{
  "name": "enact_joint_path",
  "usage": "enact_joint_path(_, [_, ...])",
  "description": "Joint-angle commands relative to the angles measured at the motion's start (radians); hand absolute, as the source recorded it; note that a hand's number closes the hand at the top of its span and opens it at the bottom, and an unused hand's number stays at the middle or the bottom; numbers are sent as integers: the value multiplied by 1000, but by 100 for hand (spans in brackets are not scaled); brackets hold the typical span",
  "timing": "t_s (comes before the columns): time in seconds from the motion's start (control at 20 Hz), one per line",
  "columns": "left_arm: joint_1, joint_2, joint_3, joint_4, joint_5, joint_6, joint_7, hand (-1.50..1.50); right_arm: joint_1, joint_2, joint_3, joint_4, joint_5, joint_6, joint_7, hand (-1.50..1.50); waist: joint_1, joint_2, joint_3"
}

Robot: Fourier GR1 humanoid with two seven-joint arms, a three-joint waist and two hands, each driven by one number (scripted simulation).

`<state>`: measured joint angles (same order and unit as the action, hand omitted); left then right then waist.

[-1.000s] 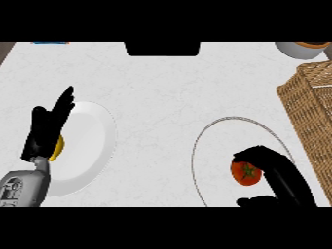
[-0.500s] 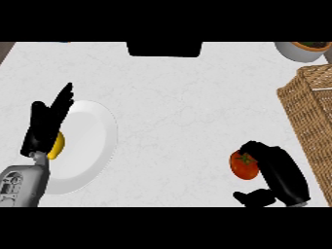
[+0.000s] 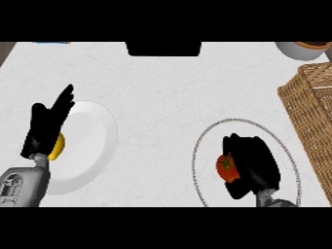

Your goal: Pick the tomato from the placemat and place it in the basket

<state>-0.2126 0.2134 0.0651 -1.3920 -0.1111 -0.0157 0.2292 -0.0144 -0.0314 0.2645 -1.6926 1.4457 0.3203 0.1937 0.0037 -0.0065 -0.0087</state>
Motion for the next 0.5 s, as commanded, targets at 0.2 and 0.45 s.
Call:
enact_joint_path(0.2, [23, -31, -5, 6, -9, 24, -23, 0, -2, 31, 36, -277, -367, 61, 208, 150, -9, 3, 8])
enact_joint_path(0.45, [-10, 0, 13, -5, 10, -5, 32, 0, -71, 31, 12, -497, -589, -19, 366, 150, -9, 0, 9])
